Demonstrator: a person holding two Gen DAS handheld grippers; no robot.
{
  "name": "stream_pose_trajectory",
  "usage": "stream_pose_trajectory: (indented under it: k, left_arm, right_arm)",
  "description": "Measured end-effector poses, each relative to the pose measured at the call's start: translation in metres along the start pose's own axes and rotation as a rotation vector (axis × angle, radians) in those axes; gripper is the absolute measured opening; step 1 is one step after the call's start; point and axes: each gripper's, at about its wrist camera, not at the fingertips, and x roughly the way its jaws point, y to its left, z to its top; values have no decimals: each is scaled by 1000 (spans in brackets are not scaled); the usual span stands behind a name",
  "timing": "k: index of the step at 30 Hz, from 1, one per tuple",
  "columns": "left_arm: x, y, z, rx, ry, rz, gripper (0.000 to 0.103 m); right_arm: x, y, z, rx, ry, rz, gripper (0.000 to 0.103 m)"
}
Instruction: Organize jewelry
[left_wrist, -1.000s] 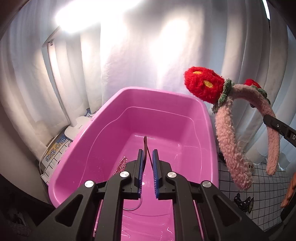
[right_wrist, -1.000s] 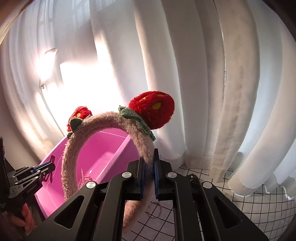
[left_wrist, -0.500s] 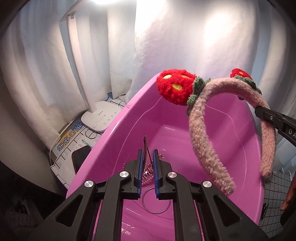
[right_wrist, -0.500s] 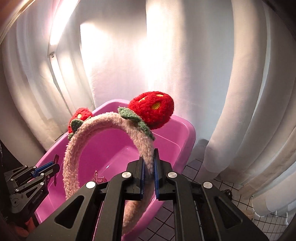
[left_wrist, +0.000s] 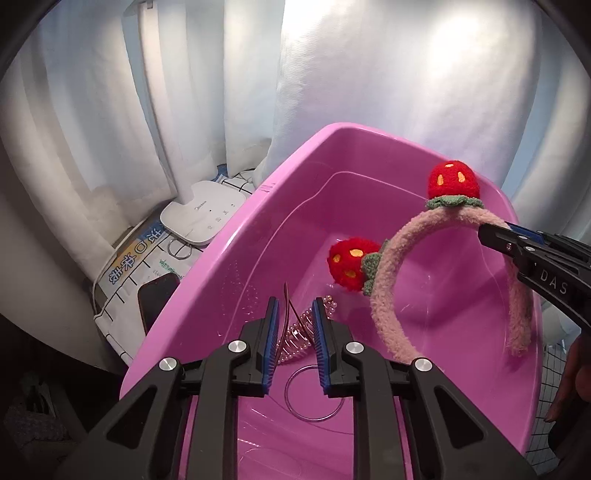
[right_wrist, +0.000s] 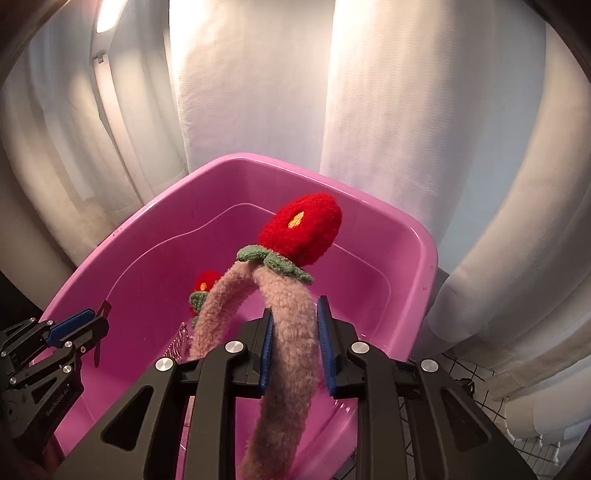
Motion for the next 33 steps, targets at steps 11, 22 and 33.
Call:
stream_pose_trajectory:
  k: [11,22,33]
  left_arm:
    - [-7,4,-6,-23,-20,25,72]
    - [-22,12,-14,-70,-38,35,76]
    - [-59,-16,-26,-66,-72,-8,78]
  right_arm:
    - [-9,9,-1,-39,-20,-34,57]
    - [-23,-1,-10,0,-38,-16,57]
    - [-70,-27,-49,84,-95,2,57]
